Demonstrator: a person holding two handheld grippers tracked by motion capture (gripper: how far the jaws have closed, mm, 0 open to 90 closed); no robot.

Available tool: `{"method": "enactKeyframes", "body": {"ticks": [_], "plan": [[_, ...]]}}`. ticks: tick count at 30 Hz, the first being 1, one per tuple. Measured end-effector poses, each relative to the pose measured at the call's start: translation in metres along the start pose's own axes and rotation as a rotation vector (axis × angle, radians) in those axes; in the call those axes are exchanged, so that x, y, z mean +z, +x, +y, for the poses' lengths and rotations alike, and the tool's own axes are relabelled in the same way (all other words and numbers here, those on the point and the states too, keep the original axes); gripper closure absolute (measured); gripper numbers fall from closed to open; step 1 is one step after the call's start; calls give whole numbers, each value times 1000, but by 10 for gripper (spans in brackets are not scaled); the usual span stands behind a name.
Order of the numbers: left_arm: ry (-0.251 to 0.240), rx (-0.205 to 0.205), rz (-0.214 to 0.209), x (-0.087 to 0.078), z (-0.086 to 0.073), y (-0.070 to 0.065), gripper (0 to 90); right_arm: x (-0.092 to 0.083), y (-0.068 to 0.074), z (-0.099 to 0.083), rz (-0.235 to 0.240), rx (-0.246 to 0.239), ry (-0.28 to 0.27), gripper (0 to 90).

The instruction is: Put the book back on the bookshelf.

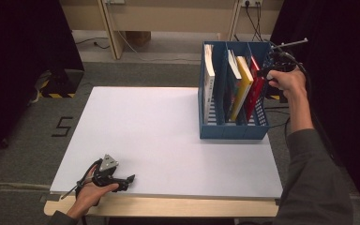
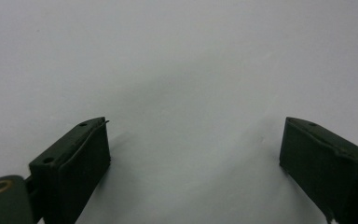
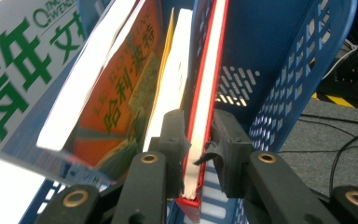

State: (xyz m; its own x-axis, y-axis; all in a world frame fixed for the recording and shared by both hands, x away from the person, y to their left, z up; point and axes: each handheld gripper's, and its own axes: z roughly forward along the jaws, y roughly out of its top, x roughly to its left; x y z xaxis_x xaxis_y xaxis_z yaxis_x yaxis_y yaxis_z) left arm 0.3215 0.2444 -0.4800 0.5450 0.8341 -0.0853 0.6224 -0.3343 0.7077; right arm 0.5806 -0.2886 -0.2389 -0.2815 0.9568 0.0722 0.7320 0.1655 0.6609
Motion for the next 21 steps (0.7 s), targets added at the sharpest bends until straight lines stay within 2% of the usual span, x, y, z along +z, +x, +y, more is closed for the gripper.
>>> {"method": "enactKeyframes", "body": {"ticks": [6, 9, 11, 12, 17, 21], "plan": [[-1, -9, -11, 0, 0, 0, 79, 7, 3, 7, -22, -8, 4, 754], [-1, -9, -12, 0, 0, 0, 79, 6, 1, 6, -18, -7, 3, 751], [-3, -10, -12, 0, -1, 1, 81, 5, 1, 5, -3, 10, -6, 731], [-4, -11, -13, 0, -1, 1, 81, 4, 1, 4, 0, -2, -2, 713], [-2, -8, -11, 0, 0, 1, 83, -7, 2, 2, 23, 1, -40, 640], [-2, -8, -10, 0, 0, 1, 83, -17, 3, 0, 12, -6, -63, 600]]}}
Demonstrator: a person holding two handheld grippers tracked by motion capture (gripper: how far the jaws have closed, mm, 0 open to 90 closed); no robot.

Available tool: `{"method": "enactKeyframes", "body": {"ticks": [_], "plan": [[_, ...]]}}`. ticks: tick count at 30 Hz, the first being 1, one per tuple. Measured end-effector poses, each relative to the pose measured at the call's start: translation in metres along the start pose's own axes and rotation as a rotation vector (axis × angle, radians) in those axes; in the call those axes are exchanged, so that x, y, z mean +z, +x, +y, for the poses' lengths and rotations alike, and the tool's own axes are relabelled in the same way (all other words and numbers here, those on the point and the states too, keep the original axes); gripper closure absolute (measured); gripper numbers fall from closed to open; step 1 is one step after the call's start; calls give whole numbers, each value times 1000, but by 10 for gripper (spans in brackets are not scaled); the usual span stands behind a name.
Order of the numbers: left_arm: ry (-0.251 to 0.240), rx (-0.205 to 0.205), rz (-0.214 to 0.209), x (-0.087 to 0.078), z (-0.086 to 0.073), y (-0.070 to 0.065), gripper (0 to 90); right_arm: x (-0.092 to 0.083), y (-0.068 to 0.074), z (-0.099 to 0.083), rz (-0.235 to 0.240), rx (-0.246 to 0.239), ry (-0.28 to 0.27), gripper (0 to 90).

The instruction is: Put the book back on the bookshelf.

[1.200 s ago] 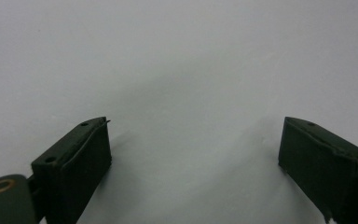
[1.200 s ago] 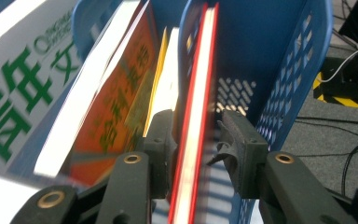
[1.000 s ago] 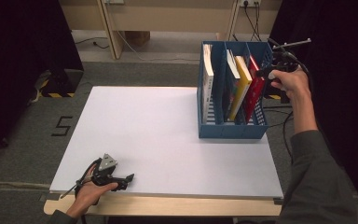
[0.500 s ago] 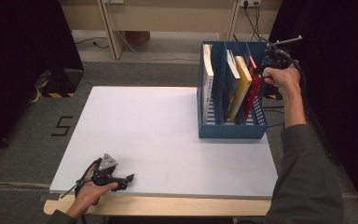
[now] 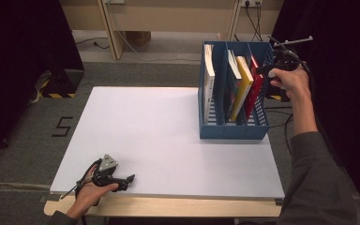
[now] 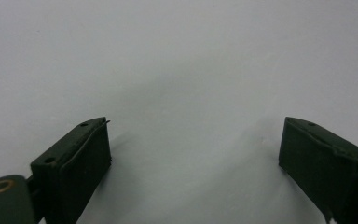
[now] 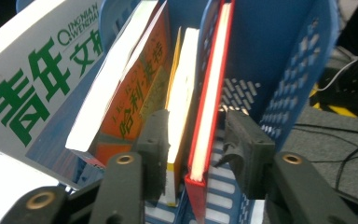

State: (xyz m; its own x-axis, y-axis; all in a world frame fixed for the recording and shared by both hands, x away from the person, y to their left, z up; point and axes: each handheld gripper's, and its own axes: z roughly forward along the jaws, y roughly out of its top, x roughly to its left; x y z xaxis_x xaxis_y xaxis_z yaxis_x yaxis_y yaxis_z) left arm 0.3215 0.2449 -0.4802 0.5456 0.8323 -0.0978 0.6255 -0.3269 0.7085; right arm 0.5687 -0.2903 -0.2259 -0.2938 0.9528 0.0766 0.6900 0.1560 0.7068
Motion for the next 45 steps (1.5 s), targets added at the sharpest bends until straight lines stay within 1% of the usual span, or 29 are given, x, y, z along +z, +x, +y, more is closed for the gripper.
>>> {"method": "enactKeyframes", "body": {"ticks": [1, 2, 4, 6, 8, 10, 11, 13, 14, 15, 16, 18, 19, 23, 26, 28, 29, 31, 33, 36, 37, 41, 44, 45], "plan": [[0, 0, 0, 0, 0, 0, 83, -3, 2, -1, 9, 10, -8, 586], [0, 1, 0, 0, 0, 0, 83, -6, 2, -2, 20, 2, -17, 572], [0, 0, 0, 0, 0, 0, 82, -13, 6, -5, 28, 5, -29, 565], [0, 1, 0, 0, 0, 0, 82, -18, 9, -9, 35, -5, -34, 549], [1, 3, 1, 0, 0, 0, 82, -24, 12, -14, 46, -1, -43, 546], [2, 4, 3, 0, 0, -1, 82, -28, 14, -19, 57, -13, -47, 544], [2, 4, 3, 0, 0, -1, 82, -29, 16, -23, 61, -16, -47, 545], [3, 4, 3, 0, 0, -1, 82, -31, 20, -31, 79, -33, -34, 551], [3, 5, 2, 0, 0, -1, 81, -31, 23, -35, 80, -50, -25, 552], [2, 3, 3, 1, 0, -1, 79, -31, 26, -40, 88, -53, -16, 558], [4, 5, 4, 1, 0, -1, 76, -29, 28, -44, 90, -69, -10, 562], [5, 4, 4, 1, 0, -1, 75, -23, 31, -51, 91, -84, 3, 572], [5, 5, 5, 1, 0, -1, 75, -19, 33, -54, 94, -86, 14, 572], [5, 5, 4, 1, 0, -1, 75, 1, 34, -62, 71, -79, 41, 572], [5, 6, 3, 1, 0, -1, 75, 15, 32, -64, 70, -74, 38, 545], [5, 6, 2, 1, 0, -1, 74, 24, 32, -64, 61, -84, 35, 500], [5, 6, 2, 1, 0, -1, 75, 29, 32, -64, 63, -78, 37, 481], [5, 6, 2, 1, 0, -1, 75, 36, 31, -64, 63, -86, 23, 459], [5, 6, 2, 1, 0, -1, 75, 42, 30, -63, 63, -76, 19, 441], [5, 6, 1, 1, 0, -1, 74, 46, 29, -63, 77, -82, 11, 421], [5, 7, 1, 1, 0, -1, 74, 47, 29, -62, 85, -92, 10, 407], [5, 6, 3, 1, 0, -1, 74, 48, 31, -63, 103, -126, 9, 401], [6, 7, 3, 1, 0, -1, 74, 48, 29, -63, 90, -124, 11, 401], [5, 6, 3, 1, 0, -1, 74, 47, 29, -64, 92, -122, 19, 403]]}}
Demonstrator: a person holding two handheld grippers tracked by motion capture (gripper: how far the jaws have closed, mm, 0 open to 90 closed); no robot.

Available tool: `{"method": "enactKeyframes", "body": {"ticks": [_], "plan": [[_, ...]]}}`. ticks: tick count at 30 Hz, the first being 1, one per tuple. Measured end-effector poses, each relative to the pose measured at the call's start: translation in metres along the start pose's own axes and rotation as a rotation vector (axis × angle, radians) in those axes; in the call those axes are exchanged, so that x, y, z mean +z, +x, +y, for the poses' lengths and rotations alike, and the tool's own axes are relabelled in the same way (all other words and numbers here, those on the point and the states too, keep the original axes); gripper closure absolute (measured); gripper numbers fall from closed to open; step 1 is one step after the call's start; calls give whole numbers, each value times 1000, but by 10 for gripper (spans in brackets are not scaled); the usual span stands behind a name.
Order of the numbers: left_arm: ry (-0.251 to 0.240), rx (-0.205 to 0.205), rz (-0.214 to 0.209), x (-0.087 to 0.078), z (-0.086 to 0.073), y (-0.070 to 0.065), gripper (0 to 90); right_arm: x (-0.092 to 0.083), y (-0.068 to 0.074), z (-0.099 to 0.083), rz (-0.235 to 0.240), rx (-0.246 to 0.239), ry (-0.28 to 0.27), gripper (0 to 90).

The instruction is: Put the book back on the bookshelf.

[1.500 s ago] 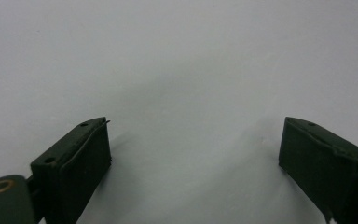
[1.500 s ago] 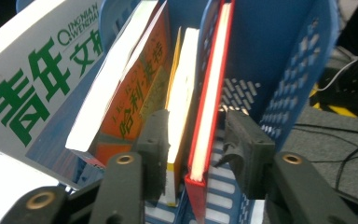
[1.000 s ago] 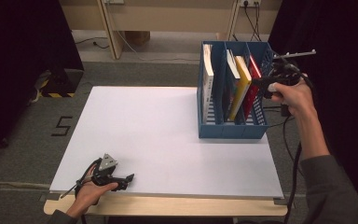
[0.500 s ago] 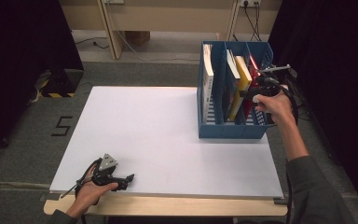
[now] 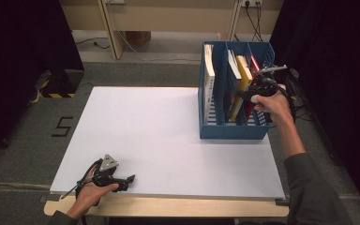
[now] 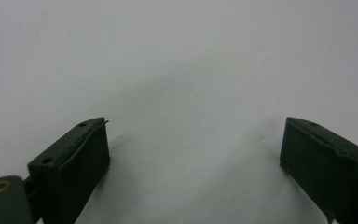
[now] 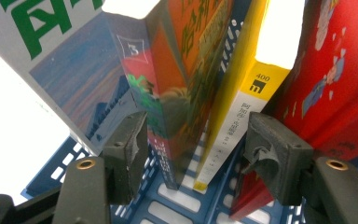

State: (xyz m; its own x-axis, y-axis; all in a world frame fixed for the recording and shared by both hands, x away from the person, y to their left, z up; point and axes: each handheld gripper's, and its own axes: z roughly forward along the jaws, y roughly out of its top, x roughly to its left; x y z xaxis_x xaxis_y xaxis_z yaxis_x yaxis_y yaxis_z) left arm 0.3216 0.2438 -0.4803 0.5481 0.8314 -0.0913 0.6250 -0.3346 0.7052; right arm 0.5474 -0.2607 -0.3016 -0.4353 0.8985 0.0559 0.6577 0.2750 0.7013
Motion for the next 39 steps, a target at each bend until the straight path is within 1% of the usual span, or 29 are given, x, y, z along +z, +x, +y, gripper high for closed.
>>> {"method": "enactKeyframes", "body": {"ticks": [2, 4, 5, 7, 12, 13, 15, 19, 20, 22, 23, 25, 28, 30, 35, 37, 39], "plan": [[0, 0, 0, 0, 0, 0, 73, -1, 0, -1, -9, -5, -2, 401], [0, 1, 0, 0, 0, 0, 73, -1, -1, -1, -18, 4, -1, 398], [1, 1, 0, 0, 0, 0, 73, -1, -2, 0, -28, 20, 8, 387], [0, 1, 0, 0, 0, 0, 73, -1, -2, 0, -37, 17, 14, 378], [0, 1, 0, 0, 0, 0, 73, 1, -4, 2, -44, 14, -7, 386], [1, 1, 0, 0, 0, 0, 73, 2, -4, 2, -41, 16, -4, 389], [1, 1, 0, 0, 0, 0, 73, 3, -3, 3, -37, -2, -6, 395], [1, 1, 0, 0, 0, 0, 73, 3, 1, 3, -24, -18, -11, 405], [1, 1, 0, 0, 0, 0, 73, 3, 2, 3, -20, -31, -15, 400], [1, 1, 0, 0, 0, 0, 73, 2, 6, 3, 3, -33, -26, 397], [1, 1, 1, 0, 0, 0, 73, 1, 7, 4, 11, -51, -29, 397], [1, 1, 1, 0, 0, 0, 73, 2, 12, 4, 26, -64, -25, 395], [1, 1, 1, 0, 0, 0, 73, 4, 17, 6, 28, -75, -19, 385], [0, 1, 0, 0, 0, 0, 73, 6, 19, 7, 25, -69, -22, 384], [1, 2, 1, 0, 0, 0, 73, 8, 25, 9, 34, -68, -20, 386], [1, 1, 1, 0, 0, 0, 72, 10, 27, 10, 42, -57, -19, 379], [2, 2, 1, 0, 0, 0, 72, 11, 30, 11, 39, -51, -17, 376]]}}
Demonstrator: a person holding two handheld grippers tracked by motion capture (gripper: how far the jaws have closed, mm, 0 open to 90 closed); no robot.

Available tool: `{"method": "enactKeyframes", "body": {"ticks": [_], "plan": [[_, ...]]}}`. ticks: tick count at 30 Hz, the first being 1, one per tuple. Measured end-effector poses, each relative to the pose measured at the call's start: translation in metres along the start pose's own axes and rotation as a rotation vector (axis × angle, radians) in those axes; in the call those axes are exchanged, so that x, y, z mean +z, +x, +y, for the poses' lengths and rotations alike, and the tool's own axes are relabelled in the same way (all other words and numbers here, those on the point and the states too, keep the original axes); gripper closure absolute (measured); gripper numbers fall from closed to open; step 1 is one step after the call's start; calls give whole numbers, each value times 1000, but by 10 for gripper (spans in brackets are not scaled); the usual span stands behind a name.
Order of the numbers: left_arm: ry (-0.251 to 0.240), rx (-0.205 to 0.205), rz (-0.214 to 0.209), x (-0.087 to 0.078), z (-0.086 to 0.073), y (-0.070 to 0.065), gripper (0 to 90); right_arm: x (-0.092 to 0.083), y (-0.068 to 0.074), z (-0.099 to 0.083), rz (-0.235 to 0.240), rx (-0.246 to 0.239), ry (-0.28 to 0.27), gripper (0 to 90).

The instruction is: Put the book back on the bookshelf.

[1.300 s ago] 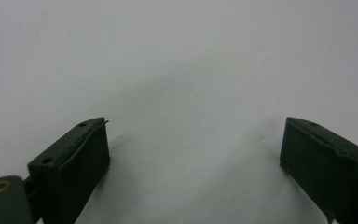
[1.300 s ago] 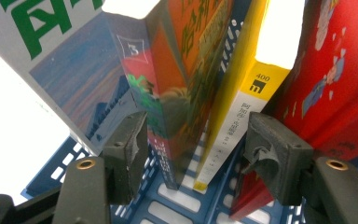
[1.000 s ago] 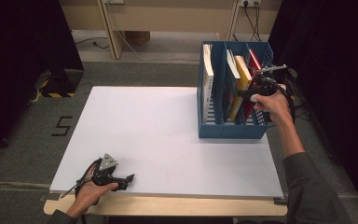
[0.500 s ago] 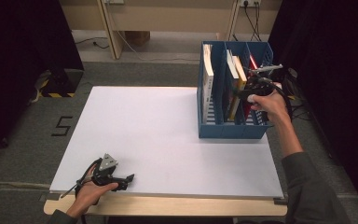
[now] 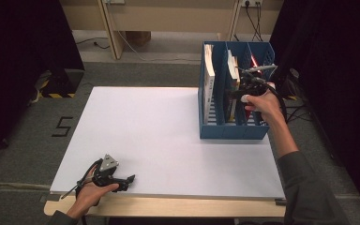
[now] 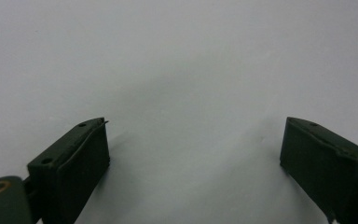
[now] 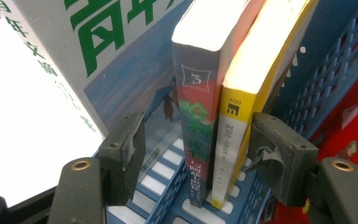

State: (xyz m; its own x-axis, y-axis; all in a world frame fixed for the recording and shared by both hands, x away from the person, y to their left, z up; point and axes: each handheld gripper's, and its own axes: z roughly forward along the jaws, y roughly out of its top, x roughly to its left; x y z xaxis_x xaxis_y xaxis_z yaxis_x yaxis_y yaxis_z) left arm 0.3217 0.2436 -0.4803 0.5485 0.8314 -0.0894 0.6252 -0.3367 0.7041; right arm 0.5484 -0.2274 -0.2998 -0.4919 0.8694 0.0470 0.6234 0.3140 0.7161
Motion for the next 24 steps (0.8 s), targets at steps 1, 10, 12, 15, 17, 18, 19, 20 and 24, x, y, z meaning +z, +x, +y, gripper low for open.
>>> {"method": "enactKeyframes", "body": {"ticks": [1, 10, 12, 15, 17, 18, 19, 20, 24], "plan": [[1, 2, 0, 0, 0, 0, 72, 1, 0, 1, -1, 0, -3, 377], [-1, 1, -1, 0, 0, 0, 71, 4, 1, -1, -4, 26, 29, 361], [-1, 1, -1, 0, 0, 0, 71, 4, 0, -4, -13, 31, 31, 362], [-1, 1, -1, 0, 0, 0, 71, 2, -2, -8, -13, 33, 30, 360], [-1, 0, -1, 0, 0, 0, 71, 1, -2, -10, -7, 30, 35, 354], [-1, 1, -1, 0, 0, 0, 71, 1, -2, -10, -8, 27, 36, 351], [-1, 1, -1, 0, 0, 0, 71, 1, -3, -11, -12, 22, 37, 350], [-1, 1, -1, 0, 0, 0, 71, 2, -3, -11, -14, 18, 39, 347], [-2, 1, -2, 0, 0, 0, 71, -1, 0, -12, -7, 19, 40, 338]]}}
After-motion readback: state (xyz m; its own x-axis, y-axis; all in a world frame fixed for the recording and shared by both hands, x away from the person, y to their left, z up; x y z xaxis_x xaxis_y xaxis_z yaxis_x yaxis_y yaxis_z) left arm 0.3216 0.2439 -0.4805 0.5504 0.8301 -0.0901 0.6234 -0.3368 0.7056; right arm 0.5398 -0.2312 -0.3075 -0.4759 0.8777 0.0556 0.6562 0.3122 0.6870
